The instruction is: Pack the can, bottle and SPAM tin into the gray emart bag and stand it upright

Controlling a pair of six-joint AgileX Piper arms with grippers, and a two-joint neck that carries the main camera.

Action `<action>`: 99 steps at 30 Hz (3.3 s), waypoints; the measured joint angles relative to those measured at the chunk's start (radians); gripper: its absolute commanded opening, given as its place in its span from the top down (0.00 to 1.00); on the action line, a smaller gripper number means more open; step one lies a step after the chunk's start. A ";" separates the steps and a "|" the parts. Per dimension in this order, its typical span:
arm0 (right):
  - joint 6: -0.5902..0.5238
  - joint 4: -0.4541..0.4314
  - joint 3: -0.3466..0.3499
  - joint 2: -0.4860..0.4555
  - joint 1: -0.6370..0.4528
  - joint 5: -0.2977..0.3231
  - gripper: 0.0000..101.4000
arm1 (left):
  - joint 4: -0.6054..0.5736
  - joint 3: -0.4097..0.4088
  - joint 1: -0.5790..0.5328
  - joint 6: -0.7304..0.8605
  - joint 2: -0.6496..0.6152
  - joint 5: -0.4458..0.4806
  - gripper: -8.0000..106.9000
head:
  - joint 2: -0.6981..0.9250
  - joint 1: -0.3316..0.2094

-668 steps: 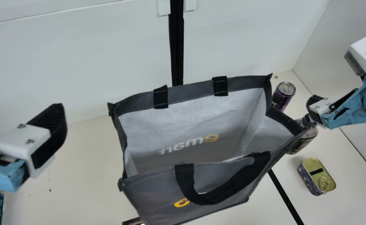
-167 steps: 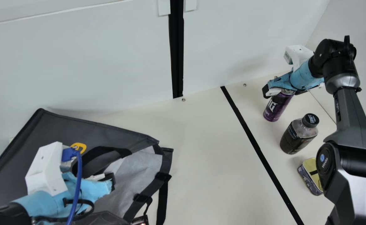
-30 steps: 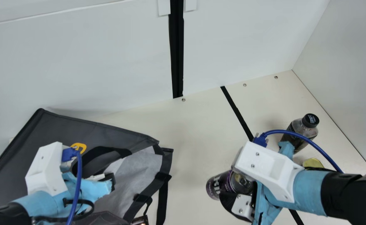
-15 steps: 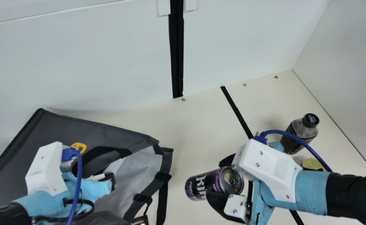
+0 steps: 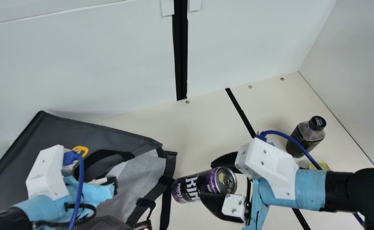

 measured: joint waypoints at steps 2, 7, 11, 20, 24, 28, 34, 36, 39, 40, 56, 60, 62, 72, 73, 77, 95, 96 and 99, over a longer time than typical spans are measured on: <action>-0.019 0.014 0.007 0.006 -0.001 0.000 1.00 | 0.000 0.000 0.000 0.000 0.000 0.000 1.00 | 0.000 0.000; -0.060 0.044 0.027 0.025 0.010 -0.008 1.00 | 0.000 0.000 0.000 0.000 0.000 0.000 1.00 | 0.002 0.000; -0.068 0.054 0.042 0.043 0.046 -0.044 1.00 | 0.000 0.000 0.000 0.000 0.000 0.000 1.00 | 0.000 0.000; -0.081 0.083 0.054 0.101 0.155 -0.144 1.00 | 0.000 0.000 0.000 0.000 0.000 0.000 1.00 | 0.000 0.002; -0.086 0.099 0.049 0.133 0.194 -0.186 1.00 | 0.000 0.000 0.000 0.000 0.000 0.000 1.00 | 0.000 0.000; -0.090 0.113 0.041 0.167 0.233 -0.221 1.00 | 0.000 0.000 0.000 0.000 0.000 0.000 1.00 | 0.002 0.000; -0.103 0.143 0.030 0.222 0.285 -0.278 1.00 | 0.000 0.000 0.000 0.000 0.000 0.000 1.00 | 0.000 0.000; -0.111 0.154 0.028 0.241 0.303 -0.294 1.00 | 0.000 0.000 0.000 0.000 0.000 0.000 1.00 | 0.000 0.000; -0.125 0.166 0.022 0.270 0.329 -0.321 1.00 | 0.000 0.000 0.000 0.000 0.000 0.000 1.00 | 0.000 0.000; -0.129 0.171 0.020 0.280 0.338 -0.332 1.00 | 0.000 0.000 0.000 0.000 0.000 0.000 1.00 | 0.000 0.002; -0.212 0.274 -0.027 0.454 0.455 -0.427 1.00 | 0.000 0.000 0.000 0.000 0.000 0.000 1.00 | 0.000 0.000; -0.233 0.302 -0.037 0.495 0.479 -0.437 1.00 | 0.000 0.000 0.000 0.000 0.000 0.000 1.00 | 0.000 0.000; -0.247 0.315 -0.040 0.516 0.487 -0.446 1.00 | 0.000 0.000 0.000 0.000 0.000 0.000 1.00 | 0.000 0.000; -0.303 0.377 -0.071 0.619 0.542 -0.472 1.00 | 0.000 0.000 0.000 0.000 0.000 0.000 1.00 | 0.000 0.000; -0.309 0.384 -0.075 0.630 0.547 -0.477 1.00 | 0.000 0.000 0.000 0.000 0.000 0.000 1.00 | 0.002 0.000; -0.326 0.403 -0.092 0.669 0.568 -0.487 1.00 | 0.000 0.000 0.000 0.000 0.000 0.000 1.00 | 0.000 0.000; -0.344 0.440 -0.187 0.807 0.620 -0.535 0.77 | 0.000 0.000 0.000 0.000 0.000 0.000 1.00 | 0.002 0.000; -0.343 0.439 -0.190 0.809 0.620 -0.535 0.74 | 0.000 0.000 0.000 0.000 0.000 0.000 1.00 | 0.002 0.000; -0.338 0.435 -0.197 0.813 0.620 -0.535 0.64 | 0.000 0.000 0.000 0.000 0.000 0.000 1.00 | 0.002 0.000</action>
